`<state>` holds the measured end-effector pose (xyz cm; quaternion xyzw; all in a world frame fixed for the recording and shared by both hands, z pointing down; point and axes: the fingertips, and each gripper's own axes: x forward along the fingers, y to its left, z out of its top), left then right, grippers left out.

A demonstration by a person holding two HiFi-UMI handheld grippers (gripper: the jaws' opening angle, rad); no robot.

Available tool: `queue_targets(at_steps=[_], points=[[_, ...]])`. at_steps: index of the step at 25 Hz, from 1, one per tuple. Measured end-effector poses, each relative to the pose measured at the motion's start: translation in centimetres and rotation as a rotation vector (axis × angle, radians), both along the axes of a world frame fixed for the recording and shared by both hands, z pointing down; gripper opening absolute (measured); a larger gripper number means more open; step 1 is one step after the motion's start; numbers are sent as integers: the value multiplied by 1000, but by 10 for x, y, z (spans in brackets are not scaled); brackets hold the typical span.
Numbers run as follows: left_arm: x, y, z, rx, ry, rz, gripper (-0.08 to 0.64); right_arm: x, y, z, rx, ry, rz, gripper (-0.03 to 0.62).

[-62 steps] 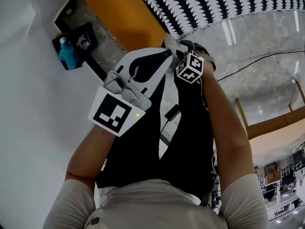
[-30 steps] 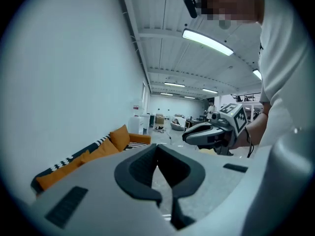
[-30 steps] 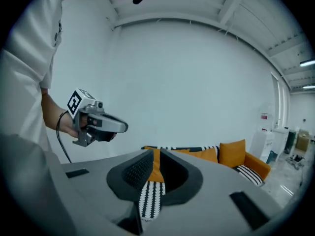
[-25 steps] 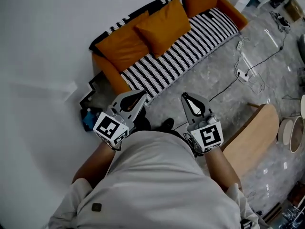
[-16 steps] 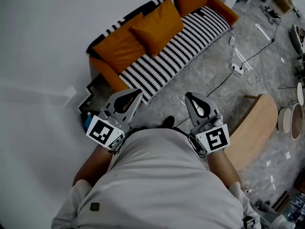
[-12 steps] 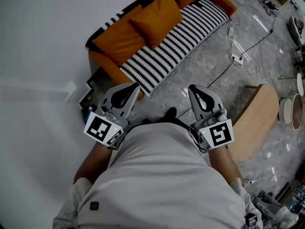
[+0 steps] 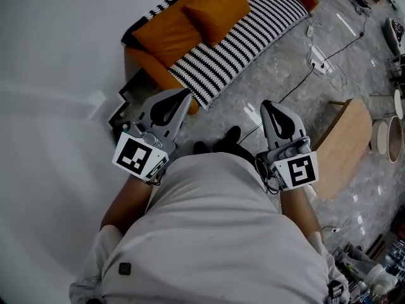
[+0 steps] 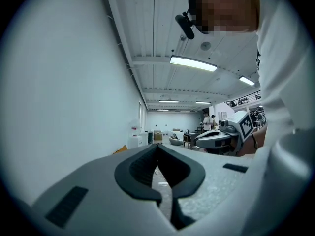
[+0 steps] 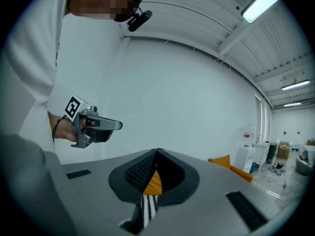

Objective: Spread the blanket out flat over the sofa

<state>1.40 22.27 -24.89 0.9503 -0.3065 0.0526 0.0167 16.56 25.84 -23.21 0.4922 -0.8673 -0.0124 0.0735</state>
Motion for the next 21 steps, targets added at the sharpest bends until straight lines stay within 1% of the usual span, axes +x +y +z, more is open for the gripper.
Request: queue_targets(at_steps=[6, 15, 21], points=[[-9, 15, 0, -1, 8, 17, 9, -5, 14, -4, 4, 3, 22, 27], [-3, 33, -4, 9, 15, 59, 9, -6, 38, -9, 24, 16, 45, 26], [-2, 38, -7, 16, 17, 76, 9, -8, 44, -12, 29, 16, 55, 27]])
